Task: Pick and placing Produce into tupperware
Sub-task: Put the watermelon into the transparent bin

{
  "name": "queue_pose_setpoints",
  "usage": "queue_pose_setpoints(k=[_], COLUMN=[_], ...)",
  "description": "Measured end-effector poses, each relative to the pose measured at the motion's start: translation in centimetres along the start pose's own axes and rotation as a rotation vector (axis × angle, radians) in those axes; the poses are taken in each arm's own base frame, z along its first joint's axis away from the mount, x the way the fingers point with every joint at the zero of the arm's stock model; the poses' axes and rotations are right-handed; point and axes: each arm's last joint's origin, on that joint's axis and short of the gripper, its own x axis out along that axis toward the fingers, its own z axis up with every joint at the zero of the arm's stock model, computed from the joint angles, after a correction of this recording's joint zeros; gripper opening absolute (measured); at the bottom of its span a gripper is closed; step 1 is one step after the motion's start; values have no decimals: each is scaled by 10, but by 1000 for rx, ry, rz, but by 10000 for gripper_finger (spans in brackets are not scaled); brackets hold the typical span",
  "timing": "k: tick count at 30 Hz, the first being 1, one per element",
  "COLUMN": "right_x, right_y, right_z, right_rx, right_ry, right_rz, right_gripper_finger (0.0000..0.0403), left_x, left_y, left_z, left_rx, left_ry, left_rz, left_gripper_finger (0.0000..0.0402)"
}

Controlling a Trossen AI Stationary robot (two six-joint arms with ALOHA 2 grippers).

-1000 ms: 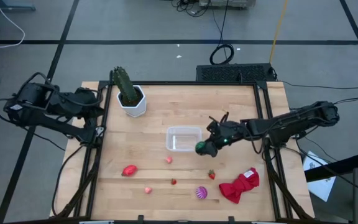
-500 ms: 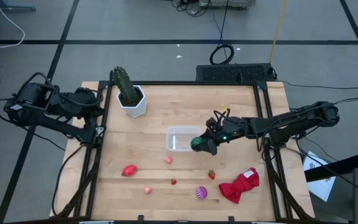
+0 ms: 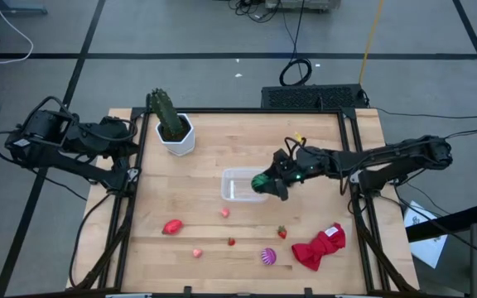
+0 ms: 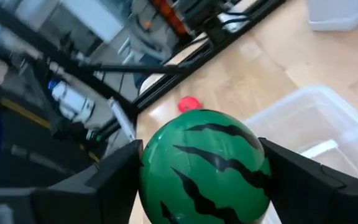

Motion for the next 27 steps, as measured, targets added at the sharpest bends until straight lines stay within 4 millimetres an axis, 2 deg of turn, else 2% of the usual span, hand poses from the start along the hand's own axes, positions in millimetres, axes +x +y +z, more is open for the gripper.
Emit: queue_pose_setpoints(k=[7, 11, 15, 18, 22, 27], right_x=[0, 14, 36, 57, 83, 100], right_y=[23, 40, 46, 40, 25, 10], right_z=[45, 80, 99, 99, 90, 77], right_rx=[-213, -329, -375, -360, -345, -326], right_ry=[228, 312, 460, 600, 759, 846], right_rz=[-155, -192, -247, -298, -348, -380], right_gripper_finger=[286, 286, 286, 286, 286, 286], left_x=[0, 0, 0, 0, 0, 0], left_y=[0, 0, 0, 0, 0, 0], left_z=[0, 0, 0, 0, 0, 0], left_rx=[-6, -26, -30, -30, -27, -27], left_ry=[0, 0, -1, -2, -3, -3], left_rz=[2, 2, 3, 6, 7, 7], left_gripper_finger=[51, 51, 51, 51, 51, 51])
